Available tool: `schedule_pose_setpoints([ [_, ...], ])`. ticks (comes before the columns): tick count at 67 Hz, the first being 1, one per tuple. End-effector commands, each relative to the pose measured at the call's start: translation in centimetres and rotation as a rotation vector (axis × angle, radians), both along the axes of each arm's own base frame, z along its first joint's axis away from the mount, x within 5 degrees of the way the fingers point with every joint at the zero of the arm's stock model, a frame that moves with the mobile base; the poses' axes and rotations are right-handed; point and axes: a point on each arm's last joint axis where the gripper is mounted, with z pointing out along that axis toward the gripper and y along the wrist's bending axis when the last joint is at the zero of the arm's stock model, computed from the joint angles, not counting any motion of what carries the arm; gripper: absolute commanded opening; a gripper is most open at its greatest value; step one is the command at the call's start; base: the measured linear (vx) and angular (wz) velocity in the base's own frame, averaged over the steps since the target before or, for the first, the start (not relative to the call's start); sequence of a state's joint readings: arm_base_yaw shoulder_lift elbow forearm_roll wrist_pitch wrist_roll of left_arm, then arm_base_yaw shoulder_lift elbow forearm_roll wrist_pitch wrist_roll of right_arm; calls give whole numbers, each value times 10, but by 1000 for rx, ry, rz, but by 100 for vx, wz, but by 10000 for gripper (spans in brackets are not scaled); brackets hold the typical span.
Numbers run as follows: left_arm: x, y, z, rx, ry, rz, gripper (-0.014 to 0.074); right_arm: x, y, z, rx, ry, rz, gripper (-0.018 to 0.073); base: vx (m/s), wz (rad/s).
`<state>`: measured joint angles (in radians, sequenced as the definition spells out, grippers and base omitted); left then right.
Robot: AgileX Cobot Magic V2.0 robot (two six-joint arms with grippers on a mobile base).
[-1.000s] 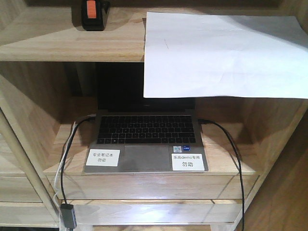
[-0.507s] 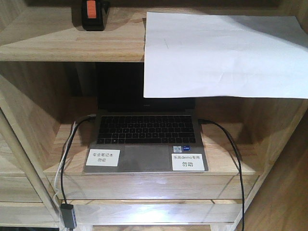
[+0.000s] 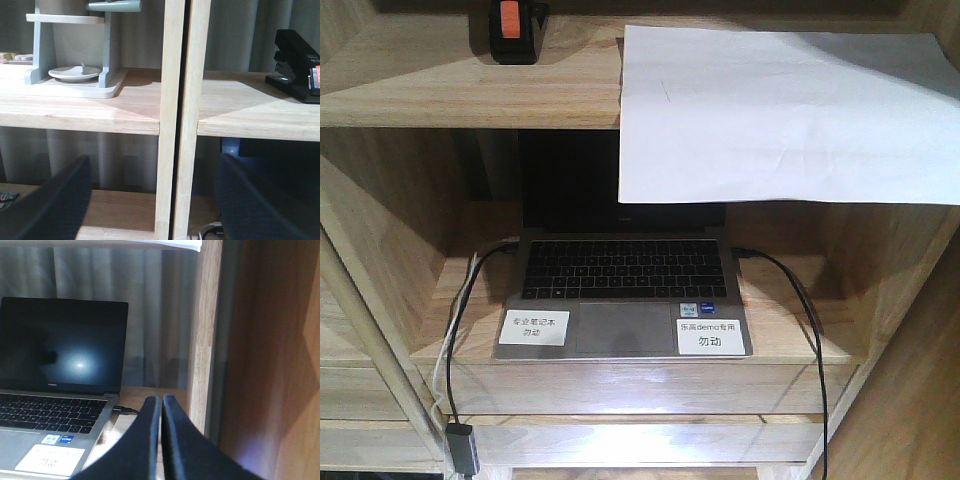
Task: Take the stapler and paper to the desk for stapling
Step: 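Reach the left gripper up to the black stapler on the shelf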
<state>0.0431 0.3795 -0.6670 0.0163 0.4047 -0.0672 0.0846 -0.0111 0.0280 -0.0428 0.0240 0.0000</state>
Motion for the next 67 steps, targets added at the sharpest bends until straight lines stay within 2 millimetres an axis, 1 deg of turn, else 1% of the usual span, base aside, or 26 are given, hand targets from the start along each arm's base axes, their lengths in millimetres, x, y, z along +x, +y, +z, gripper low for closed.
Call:
schedule_pose_setpoints([
  [1, 0, -1, 16, -22, -89, -17, 512, -2, 0, 7, -1, -92, 1, -9, 0, 0],
  [10, 0, -6, 16, -8, -88, -87, 512, -2, 0, 7, -1, -92, 1, -9, 0, 0],
  [20, 0, -14, 16, 59, -87, -201, 512, -2, 0, 7, -1, -92, 1, -9, 0, 0],
  [25, 3, -18, 15, 58, -77, -245, 512, -2, 0, 7, -1, -92, 1, -9, 0, 0],
  [33, 13, -24, 16, -19, -71, -298, 512, -2, 0, 7, -1, -92, 1, -9, 0, 0],
  [36, 19, -27, 16, -41, -70, -313, 512, -2, 0, 7, -1, -92, 1, -9, 0, 0],
  [40, 26, -31, 18, -30, -57, -332, 513, -2, 0, 7, -1, -92, 1, -9, 0, 0],
  [52, 48, -47, 42, 23, -25, -438, 513, -2, 0, 7, -1, -92, 1, -9, 0, 0],
  [63, 77, -68, 64, 48, 3, -536, 513, -2, 0, 7, -1, -92, 1, -9, 0, 0],
  [67, 92, -74, 69, 53, 17, -544, 513, -2, 0, 7, -1, -92, 1, -9, 0, 0],
])
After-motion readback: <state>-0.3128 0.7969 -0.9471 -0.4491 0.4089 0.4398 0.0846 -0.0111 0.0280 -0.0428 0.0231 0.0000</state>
